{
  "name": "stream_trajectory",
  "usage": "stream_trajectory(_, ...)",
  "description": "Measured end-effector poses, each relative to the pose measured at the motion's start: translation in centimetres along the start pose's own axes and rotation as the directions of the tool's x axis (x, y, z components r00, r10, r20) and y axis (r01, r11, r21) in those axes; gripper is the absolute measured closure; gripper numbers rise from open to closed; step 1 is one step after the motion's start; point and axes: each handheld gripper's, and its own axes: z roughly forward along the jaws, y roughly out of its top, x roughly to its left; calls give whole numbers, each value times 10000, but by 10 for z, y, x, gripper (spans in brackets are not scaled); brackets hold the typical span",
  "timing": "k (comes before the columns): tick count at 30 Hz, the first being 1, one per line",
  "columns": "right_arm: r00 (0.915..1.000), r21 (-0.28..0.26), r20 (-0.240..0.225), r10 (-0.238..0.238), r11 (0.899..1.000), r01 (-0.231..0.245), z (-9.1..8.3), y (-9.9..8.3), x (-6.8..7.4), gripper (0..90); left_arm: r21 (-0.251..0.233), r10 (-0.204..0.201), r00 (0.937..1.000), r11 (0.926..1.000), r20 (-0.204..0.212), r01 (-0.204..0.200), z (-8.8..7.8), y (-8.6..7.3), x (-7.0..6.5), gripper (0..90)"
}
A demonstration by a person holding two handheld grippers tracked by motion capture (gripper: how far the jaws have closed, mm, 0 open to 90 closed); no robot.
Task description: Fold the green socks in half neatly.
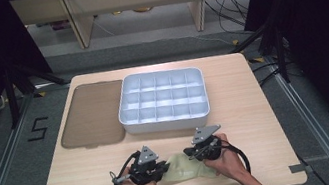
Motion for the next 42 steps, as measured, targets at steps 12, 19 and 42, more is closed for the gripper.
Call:
stream_trajectory(12, 9992, 279, -395, 57, 9996, -46, 19, 2, 0, 900, -389, -332, 9992, 9987, 208, 340, -10, 4, 9, 820)
stream_trajectory(19, 9980, 243, -590, 242, 9994, -228, 26, 6, 9, 900, -543, -367, 9990, 9978, 241, 379, -16, 9, 11, 820)
stream_trajectory(42, 9898, -28, -1409, -227, 9997, 226, 6, -1, 40, 889, 365, -32, 9998, 9993, 173, 25, -26, 7, 21, 820)
